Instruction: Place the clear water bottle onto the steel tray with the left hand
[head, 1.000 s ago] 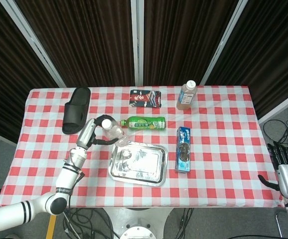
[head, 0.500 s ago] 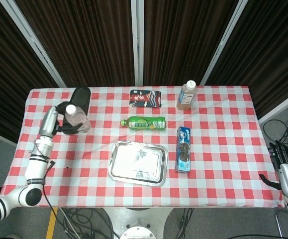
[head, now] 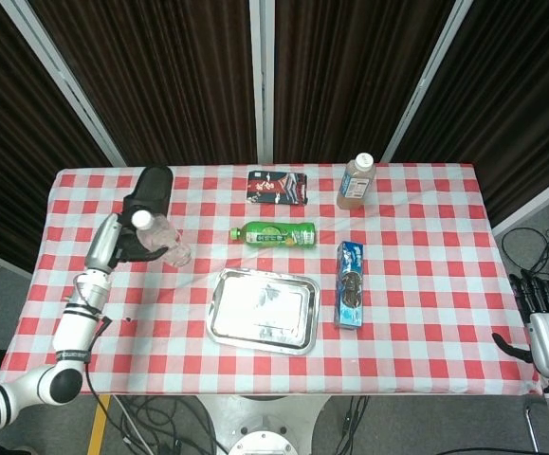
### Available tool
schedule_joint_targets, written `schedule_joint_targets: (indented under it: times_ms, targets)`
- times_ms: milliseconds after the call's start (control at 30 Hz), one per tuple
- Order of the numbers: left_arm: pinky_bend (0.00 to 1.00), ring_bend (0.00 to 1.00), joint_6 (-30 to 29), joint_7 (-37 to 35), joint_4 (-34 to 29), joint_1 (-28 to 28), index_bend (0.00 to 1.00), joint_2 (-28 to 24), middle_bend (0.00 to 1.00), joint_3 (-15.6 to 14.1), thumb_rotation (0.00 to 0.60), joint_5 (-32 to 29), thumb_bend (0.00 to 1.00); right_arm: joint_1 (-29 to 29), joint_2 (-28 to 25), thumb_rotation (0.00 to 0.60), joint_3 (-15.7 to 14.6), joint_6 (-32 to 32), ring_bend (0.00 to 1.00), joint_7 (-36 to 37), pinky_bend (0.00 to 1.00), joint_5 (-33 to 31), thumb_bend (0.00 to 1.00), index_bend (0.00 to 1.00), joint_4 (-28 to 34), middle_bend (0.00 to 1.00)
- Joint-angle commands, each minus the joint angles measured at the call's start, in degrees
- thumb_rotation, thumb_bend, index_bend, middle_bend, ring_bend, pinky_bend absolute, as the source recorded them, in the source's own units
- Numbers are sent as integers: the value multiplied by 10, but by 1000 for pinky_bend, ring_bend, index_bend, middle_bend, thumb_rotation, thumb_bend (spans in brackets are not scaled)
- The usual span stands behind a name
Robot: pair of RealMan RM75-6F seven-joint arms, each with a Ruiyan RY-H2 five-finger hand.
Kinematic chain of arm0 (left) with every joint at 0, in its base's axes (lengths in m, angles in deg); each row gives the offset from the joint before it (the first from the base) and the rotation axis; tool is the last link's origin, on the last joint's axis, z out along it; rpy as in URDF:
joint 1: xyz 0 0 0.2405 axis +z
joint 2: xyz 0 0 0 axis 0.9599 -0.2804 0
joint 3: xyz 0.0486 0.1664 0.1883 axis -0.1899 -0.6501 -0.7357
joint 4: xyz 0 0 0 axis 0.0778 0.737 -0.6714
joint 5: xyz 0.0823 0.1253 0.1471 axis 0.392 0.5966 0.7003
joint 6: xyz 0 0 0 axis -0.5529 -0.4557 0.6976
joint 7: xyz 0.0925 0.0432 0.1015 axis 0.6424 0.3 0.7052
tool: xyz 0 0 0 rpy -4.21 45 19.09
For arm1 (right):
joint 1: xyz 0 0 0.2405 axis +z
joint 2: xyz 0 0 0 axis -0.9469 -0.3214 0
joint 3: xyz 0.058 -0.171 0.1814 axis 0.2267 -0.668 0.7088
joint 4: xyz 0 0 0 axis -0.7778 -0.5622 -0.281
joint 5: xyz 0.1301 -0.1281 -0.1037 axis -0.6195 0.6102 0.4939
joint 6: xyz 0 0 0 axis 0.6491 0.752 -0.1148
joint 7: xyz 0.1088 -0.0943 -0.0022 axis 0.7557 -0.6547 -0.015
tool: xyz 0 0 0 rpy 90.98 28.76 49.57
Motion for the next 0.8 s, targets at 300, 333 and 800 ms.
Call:
schedule_joint_targets:
  times_ms: [300, 333, 800]
  targets:
    - [496, 474, -12, 13, -60, -12, 525, 48, 601, -20, 600, 11, 271, 1, 1, 600, 0, -5, 0, 2, 0, -3, 111, 0, -3, 0]
    - [496, 473, -14, 11, -72, -8, 525, 46, 601, -24, 600, 16, 270, 1, 1, 600, -1, -5, 0, 3, 0, -2, 110, 0, -4, 0]
    - [496, 474, -47, 23, -32, -14, 526, 149, 603, -61, 600, 56, 271, 0, -1, 600, 2, -2, 0, 9, 0, -3, 110, 0, -4, 0]
